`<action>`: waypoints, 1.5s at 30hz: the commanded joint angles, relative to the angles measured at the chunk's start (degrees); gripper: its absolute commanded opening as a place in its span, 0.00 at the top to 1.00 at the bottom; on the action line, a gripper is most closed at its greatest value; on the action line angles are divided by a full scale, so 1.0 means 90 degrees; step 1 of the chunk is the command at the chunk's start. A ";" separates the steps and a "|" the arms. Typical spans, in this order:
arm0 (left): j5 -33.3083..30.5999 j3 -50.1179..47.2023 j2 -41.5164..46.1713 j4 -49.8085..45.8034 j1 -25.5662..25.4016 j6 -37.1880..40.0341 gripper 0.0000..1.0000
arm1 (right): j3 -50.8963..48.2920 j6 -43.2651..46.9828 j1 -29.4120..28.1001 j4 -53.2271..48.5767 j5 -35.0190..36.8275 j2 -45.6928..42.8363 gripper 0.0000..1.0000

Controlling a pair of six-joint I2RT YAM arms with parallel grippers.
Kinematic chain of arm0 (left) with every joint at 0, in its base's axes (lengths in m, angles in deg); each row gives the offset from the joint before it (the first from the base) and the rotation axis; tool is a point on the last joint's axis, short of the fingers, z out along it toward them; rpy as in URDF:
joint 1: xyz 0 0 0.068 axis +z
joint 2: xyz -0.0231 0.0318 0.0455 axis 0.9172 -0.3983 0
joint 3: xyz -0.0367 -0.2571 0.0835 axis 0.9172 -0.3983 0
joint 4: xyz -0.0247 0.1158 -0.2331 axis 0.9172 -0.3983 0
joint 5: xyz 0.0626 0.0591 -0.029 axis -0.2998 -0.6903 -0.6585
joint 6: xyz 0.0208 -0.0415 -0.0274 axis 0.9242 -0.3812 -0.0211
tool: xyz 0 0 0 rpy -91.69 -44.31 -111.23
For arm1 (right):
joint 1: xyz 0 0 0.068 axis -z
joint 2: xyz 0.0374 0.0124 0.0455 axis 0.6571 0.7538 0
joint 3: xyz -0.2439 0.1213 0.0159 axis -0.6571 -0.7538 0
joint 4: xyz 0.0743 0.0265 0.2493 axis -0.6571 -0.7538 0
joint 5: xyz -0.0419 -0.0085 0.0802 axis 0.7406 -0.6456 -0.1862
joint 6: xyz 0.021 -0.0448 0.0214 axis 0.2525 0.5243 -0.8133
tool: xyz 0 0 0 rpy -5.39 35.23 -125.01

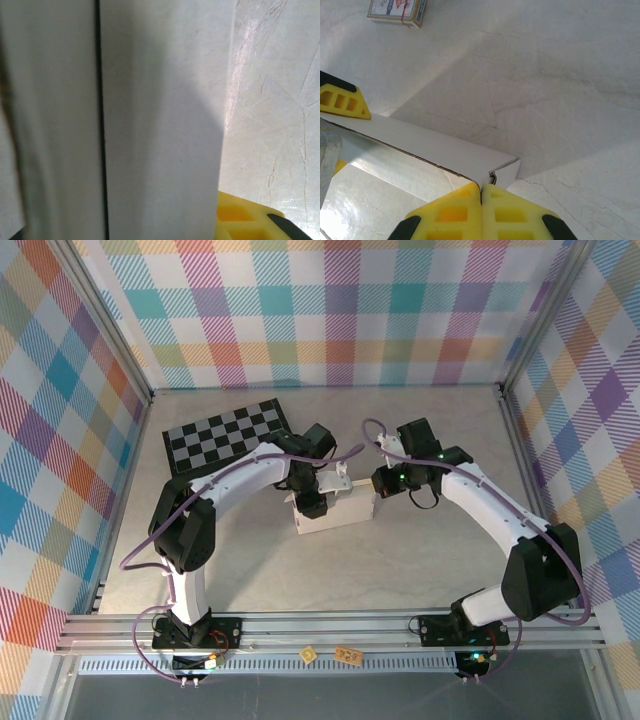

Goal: Fold the paper box

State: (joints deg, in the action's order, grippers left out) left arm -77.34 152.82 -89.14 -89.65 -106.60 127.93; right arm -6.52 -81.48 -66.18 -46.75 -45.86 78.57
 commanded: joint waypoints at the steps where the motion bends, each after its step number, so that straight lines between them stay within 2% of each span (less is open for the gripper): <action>1: 0.0111 0.0191 -0.0093 -0.0025 -0.0049 -0.0113 0.66 | -0.0215 -0.0250 -0.0199 0.0300 0.0028 -0.0115 1.00; 25: 0.0102 0.0249 -0.0149 -0.0016 -0.0049 -0.0200 0.65 | -0.2183 -0.0391 -0.0350 0.1970 0.0073 -0.0978 1.00; 36: 0.0100 0.0297 -0.0167 0.0026 -0.0035 -0.0288 0.63 | -0.3107 -0.0411 -0.0538 0.3138 0.0440 -0.1194 1.00; 45: 0.0149 0.0318 -0.0089 0.0163 0.0031 -0.0584 0.57 | -0.3269 -0.0491 -0.0743 0.3234 0.0870 -0.1138 1.00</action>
State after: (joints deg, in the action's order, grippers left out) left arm -77.28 153.89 -89.91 -89.28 -106.58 124.37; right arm -32.70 -84.76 -71.71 -9.42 -39.21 65.98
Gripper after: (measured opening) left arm 0.425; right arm 0.055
